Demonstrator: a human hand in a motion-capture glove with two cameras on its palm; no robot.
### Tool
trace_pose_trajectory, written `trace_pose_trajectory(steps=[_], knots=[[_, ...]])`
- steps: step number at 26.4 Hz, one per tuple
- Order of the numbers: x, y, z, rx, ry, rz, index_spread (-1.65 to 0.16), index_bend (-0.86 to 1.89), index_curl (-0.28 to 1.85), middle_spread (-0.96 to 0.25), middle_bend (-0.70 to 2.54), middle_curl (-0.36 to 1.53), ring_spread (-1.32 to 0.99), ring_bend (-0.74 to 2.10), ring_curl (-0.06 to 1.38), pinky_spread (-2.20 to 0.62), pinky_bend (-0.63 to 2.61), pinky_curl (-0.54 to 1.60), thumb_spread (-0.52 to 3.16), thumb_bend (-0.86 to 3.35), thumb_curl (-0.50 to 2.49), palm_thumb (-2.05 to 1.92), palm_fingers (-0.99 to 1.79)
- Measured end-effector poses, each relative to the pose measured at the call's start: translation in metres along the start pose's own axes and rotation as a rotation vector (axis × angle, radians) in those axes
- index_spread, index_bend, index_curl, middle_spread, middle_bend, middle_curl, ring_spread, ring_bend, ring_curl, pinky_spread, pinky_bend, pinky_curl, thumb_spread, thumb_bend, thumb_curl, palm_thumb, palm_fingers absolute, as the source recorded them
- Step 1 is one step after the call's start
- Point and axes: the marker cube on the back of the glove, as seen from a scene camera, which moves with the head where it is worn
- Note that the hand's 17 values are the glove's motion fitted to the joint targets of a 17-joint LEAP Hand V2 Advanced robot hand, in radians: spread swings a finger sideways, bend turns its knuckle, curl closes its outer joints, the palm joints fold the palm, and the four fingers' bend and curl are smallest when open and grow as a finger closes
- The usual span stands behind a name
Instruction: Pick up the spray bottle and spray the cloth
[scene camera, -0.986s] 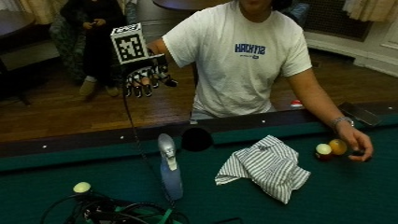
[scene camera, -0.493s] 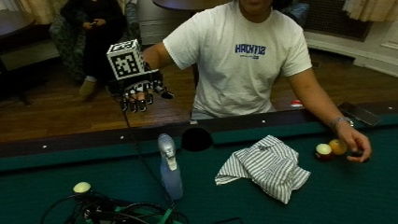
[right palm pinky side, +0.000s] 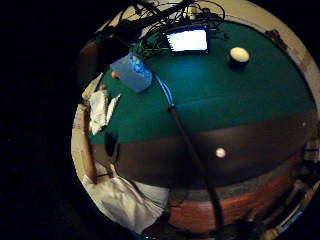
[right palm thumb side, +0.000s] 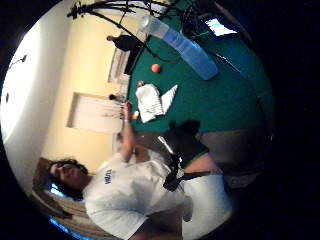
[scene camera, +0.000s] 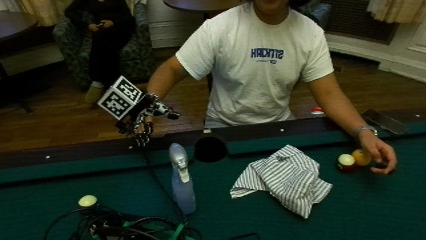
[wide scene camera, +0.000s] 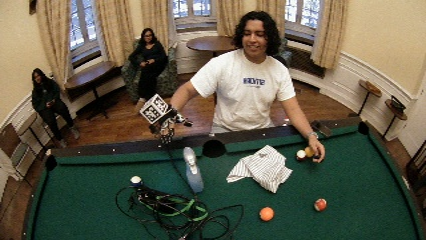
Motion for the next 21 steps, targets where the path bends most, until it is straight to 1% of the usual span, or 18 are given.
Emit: trace_pose_trajectory(steps=[5,10,17,19,21], knots=[[0.005,-0.024,0.014,0.033,-0.177,0.029,-0.39,0.13,0.18,-0.13,0.28,0.31,-0.11,0.46,0.27,0.2,0.48,0.31,0.97,0.01,0.3,0.63,0.44],[0.004,-0.05,0.027,0.073,-0.291,0.055,-0.38,0.14,0.2,-0.14,0.27,0.32,-0.13,0.49,0.29,0.17,0.46,0.31,0.98,0.02,0.32,0.7,0.53],[0.001,-0.087,0.039,0.15,-0.391,0.132,-0.37,0.24,0.27,-0.19,0.31,0.35,-0.16,0.44,0.28,0.08,0.38,0.3,0.98,0.08,0.39,0.89,0.83],[-0.003,-0.098,0.041,0.175,-0.403,0.15,-0.35,0.19,0.27,-0.21,0.28,0.35,-0.18,0.47,0.3,-0.06,0.48,0.32,0.94,0.09,0.41,0.93,1.07],[0.0,-0.1,0.043,0.192,-0.388,0.15,-0.34,0.16,0.27,-0.22,0.28,0.36,-0.2,0.51,0.32,-0.13,0.53,0.34,0.89,0.07,0.42,0.94,1.18]])
